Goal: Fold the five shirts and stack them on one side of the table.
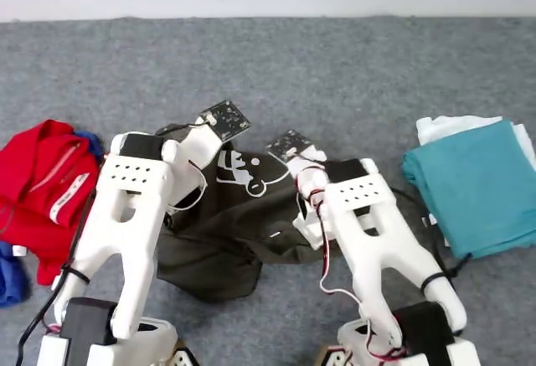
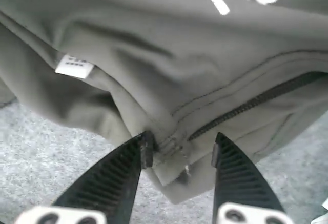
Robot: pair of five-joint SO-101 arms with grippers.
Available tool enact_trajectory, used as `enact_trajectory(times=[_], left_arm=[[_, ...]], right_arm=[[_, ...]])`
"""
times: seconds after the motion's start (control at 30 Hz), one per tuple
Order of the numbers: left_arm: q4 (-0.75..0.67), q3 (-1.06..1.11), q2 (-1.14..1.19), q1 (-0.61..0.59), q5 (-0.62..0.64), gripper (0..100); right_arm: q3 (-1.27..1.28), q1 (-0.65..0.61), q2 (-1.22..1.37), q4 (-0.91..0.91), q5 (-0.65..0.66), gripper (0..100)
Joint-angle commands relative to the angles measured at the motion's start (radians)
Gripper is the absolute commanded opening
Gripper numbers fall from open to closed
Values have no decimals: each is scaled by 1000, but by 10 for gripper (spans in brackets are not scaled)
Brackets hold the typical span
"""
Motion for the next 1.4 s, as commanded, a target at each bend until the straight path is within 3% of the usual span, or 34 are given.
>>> enact_trajectory(times=[0.0, 0.47, 0.77, 0.87, 0.93, 1.2, 1.37], left_arm=[[9, -33, -14, 11, 8, 12], [9, -33, -15, 11, 8, 12], [9, -33, -14, 11, 8, 12], [11, -31, -14, 11, 8, 12], [11, -31, -14, 11, 8, 12], [11, -38, -21, 9, 8, 12], [29, -125, -23, -5, 20, 12]], right_arm=[[-11, -38, -12, 12, 0, 197], [-5, -42, 13, 10, 0, 197], [-14, -39, 228, -68, 0, 193], [-38, -41, 237, -67, -2, 95], [-60, -39, 237, -44, -3, 2], [-158, -24, 236, 50, 2, 9], [-370, 62, 186, 183, 2, 9]])
